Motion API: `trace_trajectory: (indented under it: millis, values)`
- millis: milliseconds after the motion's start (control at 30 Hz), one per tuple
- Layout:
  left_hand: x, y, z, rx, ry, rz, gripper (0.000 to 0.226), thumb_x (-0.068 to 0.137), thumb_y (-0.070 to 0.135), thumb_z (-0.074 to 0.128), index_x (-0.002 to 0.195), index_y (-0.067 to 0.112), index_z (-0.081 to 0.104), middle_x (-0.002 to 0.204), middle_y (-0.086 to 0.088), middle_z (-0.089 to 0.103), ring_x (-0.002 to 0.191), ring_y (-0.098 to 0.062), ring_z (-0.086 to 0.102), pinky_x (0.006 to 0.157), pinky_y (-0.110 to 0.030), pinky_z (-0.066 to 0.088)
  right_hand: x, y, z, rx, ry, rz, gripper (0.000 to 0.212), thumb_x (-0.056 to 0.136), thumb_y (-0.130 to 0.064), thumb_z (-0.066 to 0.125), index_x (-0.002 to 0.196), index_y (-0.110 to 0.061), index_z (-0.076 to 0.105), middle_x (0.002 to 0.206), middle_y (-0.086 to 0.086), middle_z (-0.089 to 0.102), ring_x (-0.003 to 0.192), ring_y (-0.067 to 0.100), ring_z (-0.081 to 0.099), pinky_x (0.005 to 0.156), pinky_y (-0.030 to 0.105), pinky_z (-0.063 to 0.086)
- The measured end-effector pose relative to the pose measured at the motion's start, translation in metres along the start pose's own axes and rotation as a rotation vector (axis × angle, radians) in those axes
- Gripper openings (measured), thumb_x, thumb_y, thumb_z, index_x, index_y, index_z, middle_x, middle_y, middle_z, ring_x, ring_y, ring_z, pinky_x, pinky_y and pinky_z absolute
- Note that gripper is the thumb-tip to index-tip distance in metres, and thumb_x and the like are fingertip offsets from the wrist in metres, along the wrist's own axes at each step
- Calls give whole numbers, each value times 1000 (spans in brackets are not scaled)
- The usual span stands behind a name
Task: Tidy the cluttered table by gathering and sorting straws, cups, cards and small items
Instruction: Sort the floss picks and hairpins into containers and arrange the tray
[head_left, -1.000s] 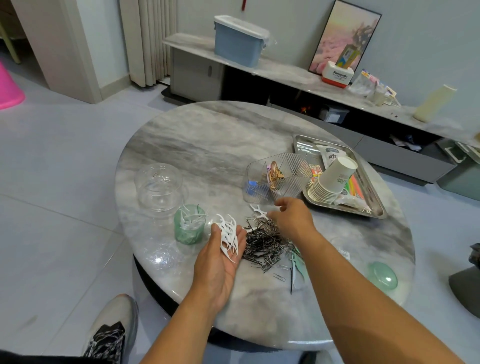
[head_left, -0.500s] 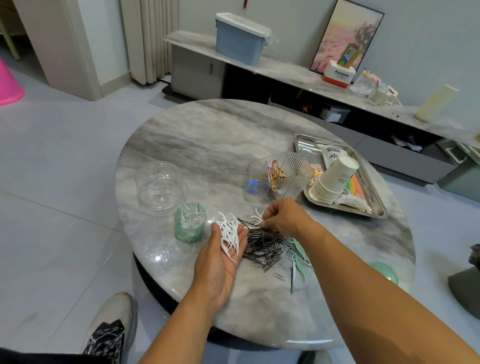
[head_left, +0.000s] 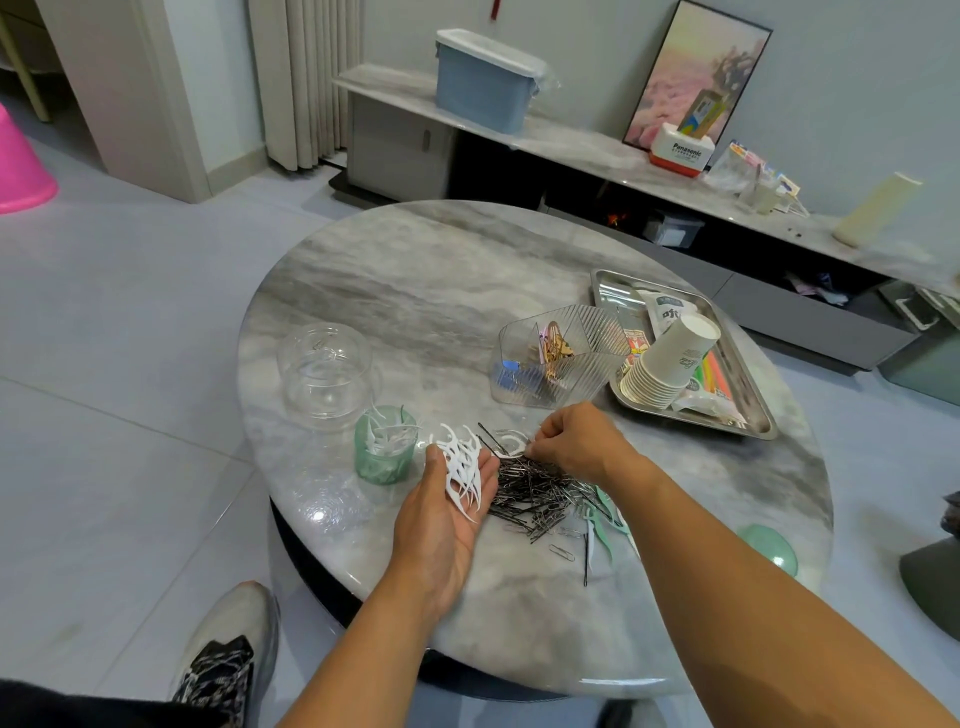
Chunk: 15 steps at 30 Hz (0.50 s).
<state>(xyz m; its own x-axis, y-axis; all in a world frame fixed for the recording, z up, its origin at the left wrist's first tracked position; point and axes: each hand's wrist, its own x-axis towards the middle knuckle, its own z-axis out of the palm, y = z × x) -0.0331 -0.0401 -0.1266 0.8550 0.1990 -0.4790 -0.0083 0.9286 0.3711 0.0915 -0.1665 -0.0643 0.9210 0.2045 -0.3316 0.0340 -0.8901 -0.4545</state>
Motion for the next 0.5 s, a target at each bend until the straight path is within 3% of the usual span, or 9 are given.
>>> trace_trajectory:
  millis: [167,333,433,500]
  values:
    - [1,-1,-1,6,-15,7,49,105,40,43,129,-1,56,120,-22,70,112,-29,70,95,-37,53,-3,-1,-1,67,46,-16,19,84,-19,80,71,-12,67,80,9,74,72,21,59,99,51,49]
    - [2,-1,-2,16,-37,10,50,106,42,40,127,1,58,120,-21,71,111,-28,70,94,-37,53,-5,-8,7,-82,75,-6,21,78,-33,87,79,-24,68,77,-10,67,88,18,65,97,43,48]
    - [2,-1,-2,31,-34,2,44,106,38,44,123,0,59,118,-21,72,111,-27,70,96,-37,53,-2,-12,11,-66,30,28,21,78,-31,87,84,-18,71,82,-1,71,92,24,67,95,44,50]
    - [0,-2,-2,76,-42,21,33,102,24,54,121,-2,61,117,-20,72,112,-27,70,98,-36,53,-1,-12,12,-1,1,58,22,78,-26,87,89,-12,74,88,5,74,94,27,69,94,45,53]
